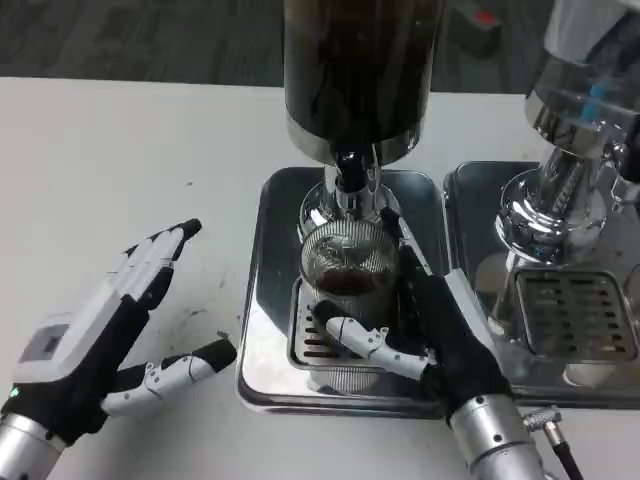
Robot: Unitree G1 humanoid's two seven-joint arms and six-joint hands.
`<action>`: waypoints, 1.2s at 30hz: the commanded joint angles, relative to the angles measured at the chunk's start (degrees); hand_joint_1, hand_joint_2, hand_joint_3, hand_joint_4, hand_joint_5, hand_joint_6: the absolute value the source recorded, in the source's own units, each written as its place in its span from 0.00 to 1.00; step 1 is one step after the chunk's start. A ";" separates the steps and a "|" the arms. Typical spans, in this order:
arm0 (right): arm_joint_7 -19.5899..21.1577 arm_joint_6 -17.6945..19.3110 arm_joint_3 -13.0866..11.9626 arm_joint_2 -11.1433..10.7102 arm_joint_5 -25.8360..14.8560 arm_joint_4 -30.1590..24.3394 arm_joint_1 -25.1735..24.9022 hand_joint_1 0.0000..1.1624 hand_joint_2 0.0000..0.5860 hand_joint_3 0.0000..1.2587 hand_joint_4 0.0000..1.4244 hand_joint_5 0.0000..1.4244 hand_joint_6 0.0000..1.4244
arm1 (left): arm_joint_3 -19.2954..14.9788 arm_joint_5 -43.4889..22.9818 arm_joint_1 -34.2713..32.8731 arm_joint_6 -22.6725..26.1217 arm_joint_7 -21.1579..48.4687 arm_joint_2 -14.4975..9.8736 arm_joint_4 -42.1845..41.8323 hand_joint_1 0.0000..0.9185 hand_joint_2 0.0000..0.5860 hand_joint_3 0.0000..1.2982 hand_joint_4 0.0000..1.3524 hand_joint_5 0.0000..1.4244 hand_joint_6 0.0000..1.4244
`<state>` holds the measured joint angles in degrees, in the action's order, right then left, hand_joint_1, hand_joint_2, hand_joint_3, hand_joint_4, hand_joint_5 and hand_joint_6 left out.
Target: Grasp the cup under the faucet to collect the drink, then remove the cup.
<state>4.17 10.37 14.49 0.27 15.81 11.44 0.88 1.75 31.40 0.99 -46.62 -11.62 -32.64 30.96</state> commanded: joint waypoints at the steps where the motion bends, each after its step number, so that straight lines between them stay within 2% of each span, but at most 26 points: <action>1: -0.73 0.19 0.41 0.70 -0.80 1.59 -0.66 0.72 0.34 0.00 0.00 0.00 0.11 | 0.39 -0.90 1.01 0.41 0.14 -0.44 -0.46 0.00 0.21 0.00 0.00 0.00 0.00; 9: -0.93 -0.85 0.87 0.71 -0.19 2.03 -1.44 0.74 0.36 0.00 0.00 0.06 0.16 | 0.00 -1.29 2.15 1.26 -0.12 0.01 -2.03 0.00 0.23 0.02 0.00 0.00 0.00; 17: -0.60 -1.59 0.68 1.04 -0.16 2.17 -1.44 0.77 0.39 0.00 0.10 0.10 0.21 | -0.01 -2.00 2.87 1.91 -0.16 -0.16 -2.64 0.00 0.22 0.02 0.00 0.00 0.00; 32: 1.38 -0.60 -0.04 2.19 -0.33 2.96 -1.24 0.79 0.43 0.14 0.20 0.18 0.31 | 0.05 -2.53 2.86 2.09 0.10 -0.17 -2.77 0.00 0.23 0.03 0.00 0.00 0.00; 36: 2.24 -0.08 -0.24 2.49 -0.40 2.83 -0.98 0.80 0.43 0.20 0.23 0.20 0.34 | 0.18 -2.48 2.79 2.07 0.18 -0.13 -2.76 0.00 0.23 0.03 0.00 0.00 0.00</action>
<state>6.20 10.28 14.31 2.26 15.88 13.38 -0.86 1.72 29.51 3.67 -44.97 -11.62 -32.62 28.56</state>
